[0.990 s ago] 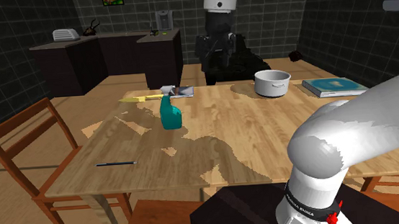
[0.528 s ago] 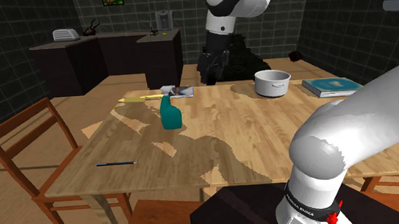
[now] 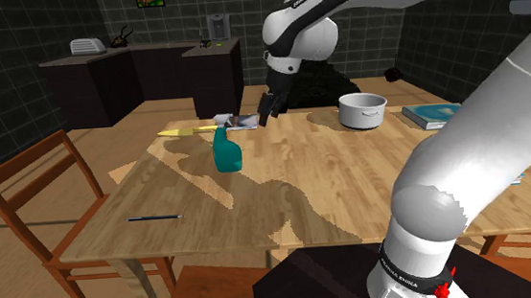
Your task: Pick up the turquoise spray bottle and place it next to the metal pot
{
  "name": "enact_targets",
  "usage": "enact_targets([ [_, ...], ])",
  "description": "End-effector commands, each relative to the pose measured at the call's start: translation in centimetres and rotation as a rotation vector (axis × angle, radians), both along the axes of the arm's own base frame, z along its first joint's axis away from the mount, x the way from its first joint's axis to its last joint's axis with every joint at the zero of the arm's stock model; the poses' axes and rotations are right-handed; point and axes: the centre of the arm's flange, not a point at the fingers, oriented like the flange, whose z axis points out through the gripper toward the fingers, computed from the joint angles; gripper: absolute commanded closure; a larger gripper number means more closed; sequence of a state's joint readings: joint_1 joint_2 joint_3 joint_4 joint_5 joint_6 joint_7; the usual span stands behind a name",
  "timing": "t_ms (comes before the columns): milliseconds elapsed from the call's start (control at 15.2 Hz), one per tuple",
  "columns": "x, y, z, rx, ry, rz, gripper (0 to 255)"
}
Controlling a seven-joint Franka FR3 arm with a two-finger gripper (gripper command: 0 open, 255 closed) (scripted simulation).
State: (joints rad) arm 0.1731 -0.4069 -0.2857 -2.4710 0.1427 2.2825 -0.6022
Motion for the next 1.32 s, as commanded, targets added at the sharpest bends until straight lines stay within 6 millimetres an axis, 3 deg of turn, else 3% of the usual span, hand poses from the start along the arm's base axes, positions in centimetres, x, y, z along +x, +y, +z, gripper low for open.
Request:
enact_targets([
  [0, 2.0, -0.7, -1.9, 0.006, -0.033, 0.063, 0],
  [462, 9.1, -1.3, -7.5, 0.043, -0.133, 0.266, 0],
  [858, 15.6, -0.5, -11.7, 0.074, -0.219, 0.44, 0],
  [1254, 17.1, 0.7, -14.4, 0.078, -0.228, 0.459, 0],
])
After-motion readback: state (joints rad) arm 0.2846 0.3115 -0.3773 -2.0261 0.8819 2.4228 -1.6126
